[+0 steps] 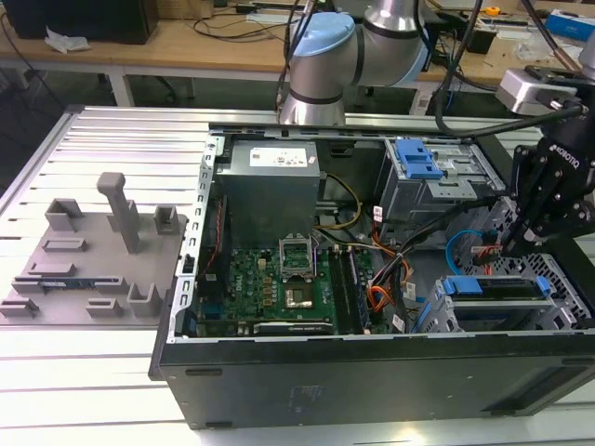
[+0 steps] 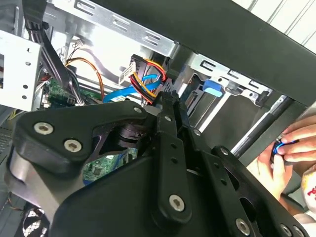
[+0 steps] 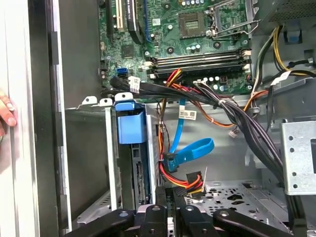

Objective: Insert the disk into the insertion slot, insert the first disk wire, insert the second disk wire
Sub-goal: 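Insert the first disk wire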

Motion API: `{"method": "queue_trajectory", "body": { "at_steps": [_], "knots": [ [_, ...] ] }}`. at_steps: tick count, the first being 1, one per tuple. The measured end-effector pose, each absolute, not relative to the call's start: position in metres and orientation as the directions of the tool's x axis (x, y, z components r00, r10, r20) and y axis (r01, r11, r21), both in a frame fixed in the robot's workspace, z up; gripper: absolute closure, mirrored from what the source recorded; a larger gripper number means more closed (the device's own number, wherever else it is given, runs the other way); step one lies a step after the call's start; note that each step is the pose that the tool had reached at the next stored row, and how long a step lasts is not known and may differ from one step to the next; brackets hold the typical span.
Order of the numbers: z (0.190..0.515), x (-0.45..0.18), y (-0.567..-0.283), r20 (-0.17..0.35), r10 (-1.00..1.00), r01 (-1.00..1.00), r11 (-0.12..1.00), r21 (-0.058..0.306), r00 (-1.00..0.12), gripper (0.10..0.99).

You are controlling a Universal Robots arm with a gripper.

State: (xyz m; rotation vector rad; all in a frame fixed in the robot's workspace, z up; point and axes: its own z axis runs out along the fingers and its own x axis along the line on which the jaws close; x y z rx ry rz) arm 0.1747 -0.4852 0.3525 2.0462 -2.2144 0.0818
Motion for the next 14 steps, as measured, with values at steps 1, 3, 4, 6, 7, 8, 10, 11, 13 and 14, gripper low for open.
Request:
{"method": "queue_trajectory", "body": {
  "at_steps": [1,3,4,6,7,8,10,11,13,14],
  "knots": [
    [0.353,0.175,-0.486,0.118,-0.990,-0.996,0.081,0.046,-0.075,0.922],
    [0.353,0.175,-0.490,0.085,-0.994,-0.996,0.079,0.048,-0.075,0.922],
    [0.354,0.175,-0.491,0.080,-0.994,-0.996,0.079,0.048,-0.075,0.922],
    [0.354,0.175,-0.495,0.071,-0.995,-0.996,0.078,0.049,-0.075,0.922],
    [0.354,0.175,-0.497,0.062,-0.995,-0.996,0.078,0.049,-0.075,0.922],
    [0.354,0.175,-0.498,0.060,-0.995,-0.996,0.077,0.050,-0.074,0.922],
    [0.354,0.175,-0.498,0.060,-0.995,-0.996,0.077,0.050,-0.074,0.922],
    [0.354,0.174,-0.498,0.061,-0.995,-0.996,0.077,0.049,-0.074,0.922],
    [0.354,0.171,-0.498,0.061,-0.995,-0.996,0.077,0.042,-0.075,0.922],
    [0.354,0.168,-0.498,0.061,-0.995,-0.996,0.077,0.036,-0.075,0.922]
  ]
}}
